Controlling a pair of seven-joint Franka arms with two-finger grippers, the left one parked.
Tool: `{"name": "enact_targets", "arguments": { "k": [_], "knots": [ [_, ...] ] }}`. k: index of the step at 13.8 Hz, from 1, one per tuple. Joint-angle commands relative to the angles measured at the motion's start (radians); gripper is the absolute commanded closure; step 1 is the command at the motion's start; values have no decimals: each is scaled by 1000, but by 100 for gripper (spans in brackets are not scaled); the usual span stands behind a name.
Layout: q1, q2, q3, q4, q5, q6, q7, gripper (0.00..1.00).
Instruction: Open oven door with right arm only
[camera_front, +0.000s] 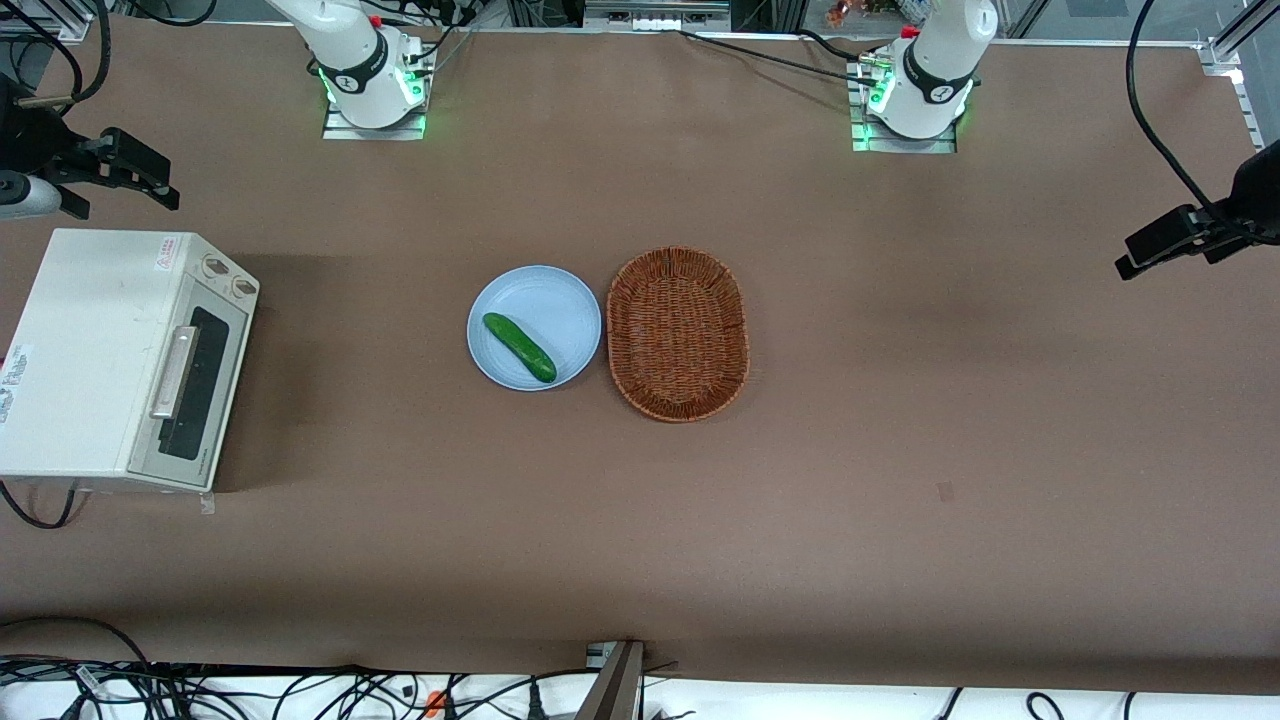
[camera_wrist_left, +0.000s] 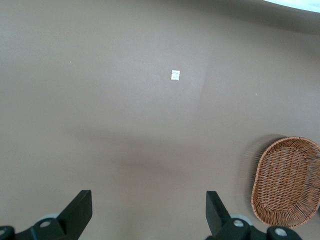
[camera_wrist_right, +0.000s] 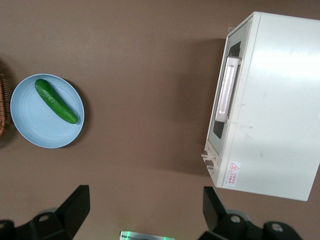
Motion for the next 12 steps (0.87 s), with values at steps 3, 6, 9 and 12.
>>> {"name": "enact_targets", "arguments": {
  "k": [3, 6, 9, 12],
  "knots": [
    [1, 3, 4, 0, -30, -6, -10, 12],
    [1, 32, 2, -23, -56, 51, -10, 48],
    [0, 92, -7, -35, -73, 110, -10, 86],
    [-3, 150, -31, -50, -79, 175, -3, 100]
  ]
}}
